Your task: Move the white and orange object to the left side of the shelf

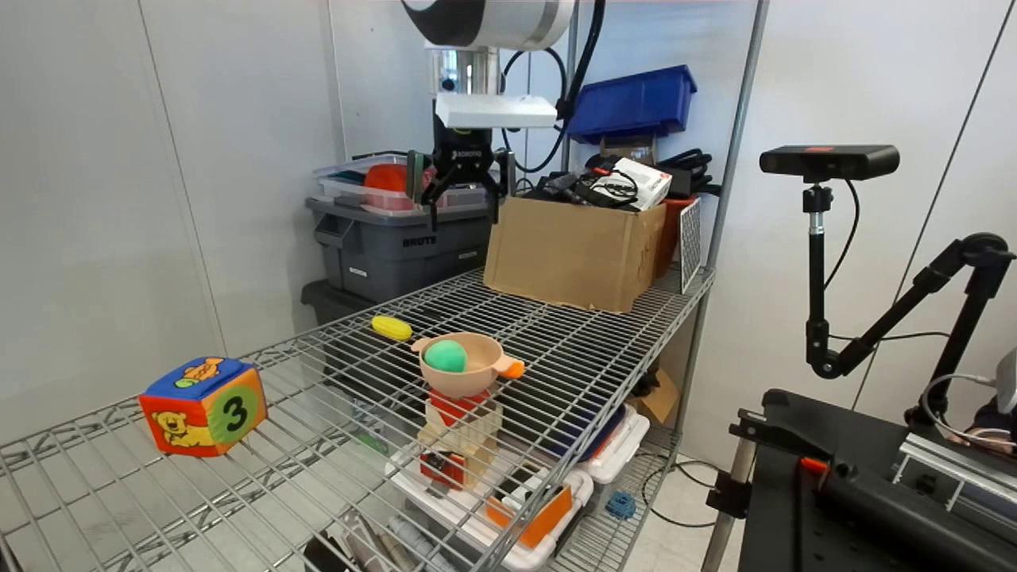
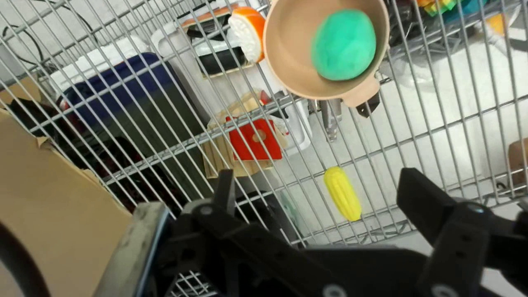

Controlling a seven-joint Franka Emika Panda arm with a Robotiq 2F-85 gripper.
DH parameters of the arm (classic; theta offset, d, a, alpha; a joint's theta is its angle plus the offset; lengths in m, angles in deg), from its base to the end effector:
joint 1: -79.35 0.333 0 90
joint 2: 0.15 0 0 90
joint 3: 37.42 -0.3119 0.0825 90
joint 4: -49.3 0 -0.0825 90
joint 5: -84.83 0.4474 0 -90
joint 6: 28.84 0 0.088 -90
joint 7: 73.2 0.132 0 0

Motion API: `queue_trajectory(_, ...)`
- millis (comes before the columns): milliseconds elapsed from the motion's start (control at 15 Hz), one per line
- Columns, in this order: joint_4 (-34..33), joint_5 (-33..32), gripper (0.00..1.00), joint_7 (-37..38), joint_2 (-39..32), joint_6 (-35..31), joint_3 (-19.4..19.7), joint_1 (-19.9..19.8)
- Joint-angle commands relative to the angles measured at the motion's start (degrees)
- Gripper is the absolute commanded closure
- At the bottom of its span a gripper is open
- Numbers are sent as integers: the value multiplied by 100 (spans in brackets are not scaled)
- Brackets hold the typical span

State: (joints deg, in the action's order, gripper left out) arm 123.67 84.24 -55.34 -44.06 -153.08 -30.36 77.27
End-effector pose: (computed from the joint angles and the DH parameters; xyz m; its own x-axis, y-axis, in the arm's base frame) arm 0.8030 -0.1096 0.2425 0.9039 -0.4073 0.1305 -0.4169 -0.9072 0.0570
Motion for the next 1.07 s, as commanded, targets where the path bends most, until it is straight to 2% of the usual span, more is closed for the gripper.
queue_trajectory(0,-1423,-41,0,383,-856,665,150,-8)
queue_trajectory(400,-3037,52,0,587,-1980,1553,115,-171)
queue_trajectory(733,-4190,55,0,1060,-2941,1345,151,-234)
queue_trajectory(1000,-4663,54,0,1460,-3439,1294,143,-273)
